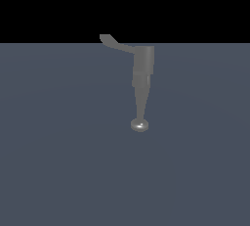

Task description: Turn on the faucet by rotating a designated handle.

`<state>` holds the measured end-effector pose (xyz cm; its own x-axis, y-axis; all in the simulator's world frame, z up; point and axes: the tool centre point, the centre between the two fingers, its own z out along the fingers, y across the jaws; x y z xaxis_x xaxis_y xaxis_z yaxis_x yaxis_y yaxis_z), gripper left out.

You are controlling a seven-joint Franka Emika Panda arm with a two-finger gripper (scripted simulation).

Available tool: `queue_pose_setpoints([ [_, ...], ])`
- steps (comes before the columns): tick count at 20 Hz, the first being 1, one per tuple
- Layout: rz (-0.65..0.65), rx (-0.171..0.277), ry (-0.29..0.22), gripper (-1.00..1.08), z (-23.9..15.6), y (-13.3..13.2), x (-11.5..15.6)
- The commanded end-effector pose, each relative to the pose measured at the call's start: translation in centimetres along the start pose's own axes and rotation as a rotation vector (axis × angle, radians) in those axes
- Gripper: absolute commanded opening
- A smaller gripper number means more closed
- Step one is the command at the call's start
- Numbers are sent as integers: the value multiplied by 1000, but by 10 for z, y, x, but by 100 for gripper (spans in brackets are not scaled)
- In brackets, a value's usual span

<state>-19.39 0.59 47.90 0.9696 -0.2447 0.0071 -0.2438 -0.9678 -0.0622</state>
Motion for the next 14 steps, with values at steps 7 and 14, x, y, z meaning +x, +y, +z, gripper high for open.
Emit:
queue_pose_setpoints([
  [7, 213, 10, -10, -100, 15, -11, 34],
  [14, 390, 12, -17, -100, 31, -21, 61],
])
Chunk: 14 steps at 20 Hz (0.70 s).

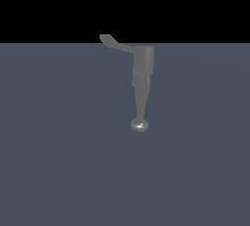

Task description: Turn on the faucet by rotating a designated handle.

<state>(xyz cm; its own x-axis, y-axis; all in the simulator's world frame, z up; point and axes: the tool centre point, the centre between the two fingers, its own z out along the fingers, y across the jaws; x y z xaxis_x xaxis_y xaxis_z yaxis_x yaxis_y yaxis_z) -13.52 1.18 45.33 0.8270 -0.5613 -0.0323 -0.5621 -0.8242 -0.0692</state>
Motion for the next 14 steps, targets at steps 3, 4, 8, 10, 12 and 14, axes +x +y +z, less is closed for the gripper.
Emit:
queue_pose_setpoints([
  [3, 116, 0, -3, -100, 11, -12, 15],
  [4, 141, 0, -4, -100, 13, -14, 18],
  [8, 243, -2, -5, -100, 24, -24, 30],
  [10, 294, -4, -6, -100, 30, -29, 36],
  [12, 345, -6, -5, -100, 36, -34, 42],
  [14, 396, -8, -5, -100, 42, -39, 48],
])
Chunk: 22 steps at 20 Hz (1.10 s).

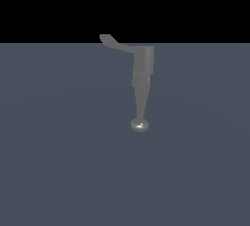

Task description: Turn on the faucet by rotating a designated handle.

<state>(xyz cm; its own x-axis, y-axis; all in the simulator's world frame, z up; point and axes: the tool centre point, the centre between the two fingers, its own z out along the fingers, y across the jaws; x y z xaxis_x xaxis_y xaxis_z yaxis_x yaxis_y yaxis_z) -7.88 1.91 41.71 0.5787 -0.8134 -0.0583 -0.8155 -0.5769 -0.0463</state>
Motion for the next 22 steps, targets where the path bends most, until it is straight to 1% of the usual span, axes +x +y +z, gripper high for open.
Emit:
queue_pose_setpoints([
  [1, 65, -2, 1, -100, 8, -9, 5],
  [12, 346, -12, 15, -100, 45, -44, 25],
  [22, 598, -19, 40, -100, 82, -73, 42],
])
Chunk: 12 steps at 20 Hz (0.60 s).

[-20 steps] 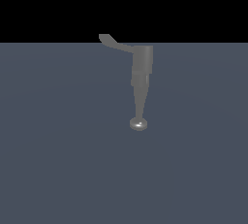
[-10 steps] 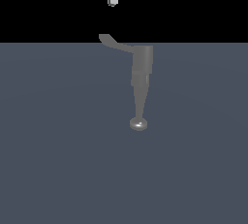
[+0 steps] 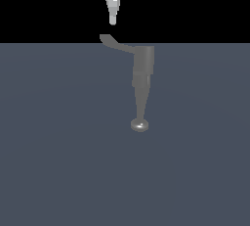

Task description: Turn on the faucet by rotating a designated handle.

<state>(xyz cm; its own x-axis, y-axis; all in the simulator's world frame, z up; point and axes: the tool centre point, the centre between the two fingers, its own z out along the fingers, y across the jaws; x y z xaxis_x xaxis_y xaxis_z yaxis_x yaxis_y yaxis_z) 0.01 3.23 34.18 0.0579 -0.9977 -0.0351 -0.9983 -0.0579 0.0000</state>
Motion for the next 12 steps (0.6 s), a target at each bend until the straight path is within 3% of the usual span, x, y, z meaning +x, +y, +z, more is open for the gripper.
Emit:
queue_pose_setpoints([
  [1, 63, 0, 7, -100, 10, -8, -1],
  [12, 237, 3, 30, -100, 38, -30, -3],
])
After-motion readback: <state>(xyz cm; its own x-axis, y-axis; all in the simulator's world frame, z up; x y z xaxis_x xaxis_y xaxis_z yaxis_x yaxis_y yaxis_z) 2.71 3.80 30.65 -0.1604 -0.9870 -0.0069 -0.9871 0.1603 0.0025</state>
